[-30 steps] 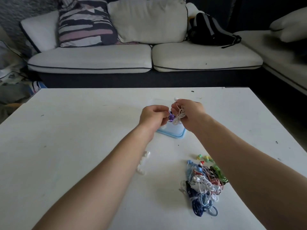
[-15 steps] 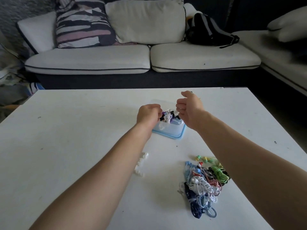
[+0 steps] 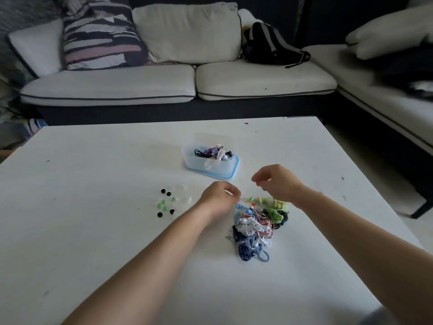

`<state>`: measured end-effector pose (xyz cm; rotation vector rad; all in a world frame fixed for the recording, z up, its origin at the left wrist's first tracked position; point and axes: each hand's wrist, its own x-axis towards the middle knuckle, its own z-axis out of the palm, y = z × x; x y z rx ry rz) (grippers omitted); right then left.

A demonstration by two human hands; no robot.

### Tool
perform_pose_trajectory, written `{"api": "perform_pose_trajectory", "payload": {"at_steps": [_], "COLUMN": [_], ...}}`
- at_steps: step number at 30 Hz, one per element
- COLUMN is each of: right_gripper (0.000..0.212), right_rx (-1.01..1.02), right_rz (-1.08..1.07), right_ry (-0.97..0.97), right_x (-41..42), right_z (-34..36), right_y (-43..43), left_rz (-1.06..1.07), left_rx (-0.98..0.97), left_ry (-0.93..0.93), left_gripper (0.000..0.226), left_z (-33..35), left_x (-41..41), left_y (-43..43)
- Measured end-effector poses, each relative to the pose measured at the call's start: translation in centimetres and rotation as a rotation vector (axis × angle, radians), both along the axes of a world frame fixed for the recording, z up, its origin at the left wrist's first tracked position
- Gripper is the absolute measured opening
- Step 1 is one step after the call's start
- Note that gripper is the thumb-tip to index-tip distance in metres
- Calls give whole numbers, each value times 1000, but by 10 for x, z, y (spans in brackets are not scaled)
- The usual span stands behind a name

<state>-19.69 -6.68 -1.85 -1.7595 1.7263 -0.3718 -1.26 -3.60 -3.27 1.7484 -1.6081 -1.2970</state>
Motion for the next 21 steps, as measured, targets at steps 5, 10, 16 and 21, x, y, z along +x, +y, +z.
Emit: {"api": "perform_pose_trajectory", "payload": {"at_steps": [5, 10, 16, 21], "right_gripper": [36, 27, 8, 4], "right_rx": [38, -12, -22, -115], "right_rz": [78, 136, 160, 78], "right_ry": [369, 428, 430, 165], "right_x": [-29, -25, -18, -24], "right_z": [-26, -44, -52, -42], "right_y": [2, -1, -2, -7], "left_rz": [27, 67, 93, 134], "left_rx": [36, 21, 39, 8], "left_ry": [19, 39, 74, 105], "left_gripper": [14, 18, 17, 13], "left_z": [-10, -13, -14, -12], "left_x": [-11, -11, -10, -9], "left_y": [6, 2, 2, 0]}}
